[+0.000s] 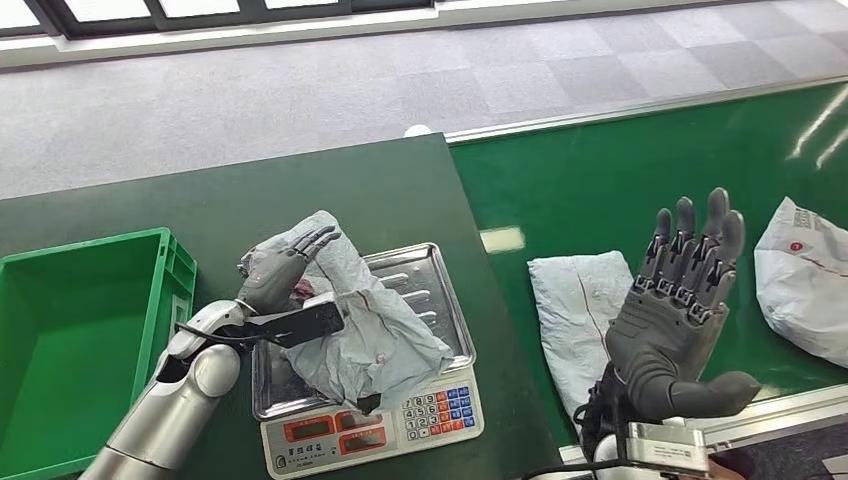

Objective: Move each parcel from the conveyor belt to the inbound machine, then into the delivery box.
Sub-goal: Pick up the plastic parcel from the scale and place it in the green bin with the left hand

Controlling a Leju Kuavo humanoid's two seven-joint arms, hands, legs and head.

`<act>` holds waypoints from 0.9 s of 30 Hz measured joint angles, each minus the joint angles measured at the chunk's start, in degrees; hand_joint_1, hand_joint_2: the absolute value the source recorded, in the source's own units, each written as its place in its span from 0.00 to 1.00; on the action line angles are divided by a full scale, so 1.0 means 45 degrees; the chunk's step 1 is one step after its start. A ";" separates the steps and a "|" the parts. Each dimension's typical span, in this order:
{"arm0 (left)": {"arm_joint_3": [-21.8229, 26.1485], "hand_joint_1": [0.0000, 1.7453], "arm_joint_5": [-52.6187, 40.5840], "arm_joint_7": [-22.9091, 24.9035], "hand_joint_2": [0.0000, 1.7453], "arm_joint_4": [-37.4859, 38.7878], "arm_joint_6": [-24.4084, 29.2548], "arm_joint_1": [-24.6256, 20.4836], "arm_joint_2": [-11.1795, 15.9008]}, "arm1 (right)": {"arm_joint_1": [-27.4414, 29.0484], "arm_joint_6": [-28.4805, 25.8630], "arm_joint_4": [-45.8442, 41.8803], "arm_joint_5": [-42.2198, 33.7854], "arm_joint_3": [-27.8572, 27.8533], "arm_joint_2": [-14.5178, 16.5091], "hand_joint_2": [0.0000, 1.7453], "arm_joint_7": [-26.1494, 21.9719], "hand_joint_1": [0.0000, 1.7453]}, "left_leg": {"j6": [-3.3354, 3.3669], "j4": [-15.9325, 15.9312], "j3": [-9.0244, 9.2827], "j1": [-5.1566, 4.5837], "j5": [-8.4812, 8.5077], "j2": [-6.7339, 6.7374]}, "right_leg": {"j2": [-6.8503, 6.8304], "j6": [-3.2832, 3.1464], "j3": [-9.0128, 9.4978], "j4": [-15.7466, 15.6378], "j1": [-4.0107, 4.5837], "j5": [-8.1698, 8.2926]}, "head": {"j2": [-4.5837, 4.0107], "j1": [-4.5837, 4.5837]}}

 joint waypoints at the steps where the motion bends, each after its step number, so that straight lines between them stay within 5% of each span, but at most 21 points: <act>1: -0.0067 0.00 -0.0036 0.0013 1.00 0.0239 -0.0002 -0.0094 0.0055 | 0.0029 -0.0001 -0.0052 -0.0011 0.0001 -0.0040 0.00 0.0001 0.00 | 0.0001 0.0000 -0.0001 0.0000 0.0001 -0.0001 | 0.0000 0.0000 0.0000 0.0001 0.0000 0.0000 | 0.0000 0.0000; 10: -0.1660 0.00 -0.2325 0.0861 1.00 0.2447 -0.0700 -0.1533 0.0351 | 0.0265 -0.0146 -0.0132 -0.0165 0.0046 -0.0259 0.00 -0.0217 0.00 | 0.0020 0.0000 0.0008 0.0000 -0.0012 -0.0028 | -0.0032 0.0009 0.0056 -0.0005 -0.0012 -0.0014 | 0.0000 0.0001; 11: -0.1819 0.08 -0.2389 0.0866 1.00 0.2630 -0.0742 -0.1699 0.0355 | 0.0266 -0.0146 -0.0132 -0.0162 0.0050 -0.0264 0.00 -0.0213 0.00 | 0.0025 0.0000 0.0014 -0.0001 -0.0016 -0.0030 | -0.0035 0.0011 0.0065 -0.0007 -0.0014 -0.0017 | 0.0001 0.0001; 14: -0.2224 0.83 -0.2575 0.0767 1.00 0.3177 -0.1168 -0.2183 0.0351 | 0.0260 -0.0091 -0.0132 -0.0148 0.0056 -0.0268 0.00 -0.0098 0.00 | 0.0033 0.0000 0.0027 0.0000 -0.0018 -0.0038 | -0.0054 0.0012 0.0098 -0.0014 -0.0017 -0.0020 | 0.0001 0.0000; 15: -0.2412 1.00 -0.2695 0.0672 1.00 0.3383 -0.1471 -0.2379 0.0351 | 0.0248 -0.0034 -0.0132 -0.0145 0.0058 -0.0268 0.00 -0.0034 0.00 | 0.0044 0.0000 0.0032 0.0000 -0.0021 -0.0045 | -0.0070 0.0012 0.0117 -0.0016 -0.0020 -0.0020 | 0.0000 0.0000; 20: -0.3386 1.00 -0.3010 0.0090 1.00 0.4129 -0.2510 -0.3206 0.0619 | 0.0146 0.0529 -0.0132 -0.0112 0.0100 -0.0266 0.00 0.0231 0.00 | 0.0129 -0.0001 0.0057 0.0000 -0.0046 -0.0063 | -0.0123 0.0035 0.0179 -0.0021 -0.0031 -0.0026 | 0.0000 0.0000; 27: -0.3882 1.00 -0.2936 0.0590 1.00 0.3375 -0.2282 -0.3150 0.1572 | -0.0036 0.1195 -0.0134 -0.0276 0.0102 -0.0231 0.00 0.0279 0.00 | 0.0063 -0.0001 0.0075 0.0002 0.0035 -0.0048 | -0.0079 -0.0049 0.0155 -0.0011 -0.0022 0.0070 | 0.0000 0.0000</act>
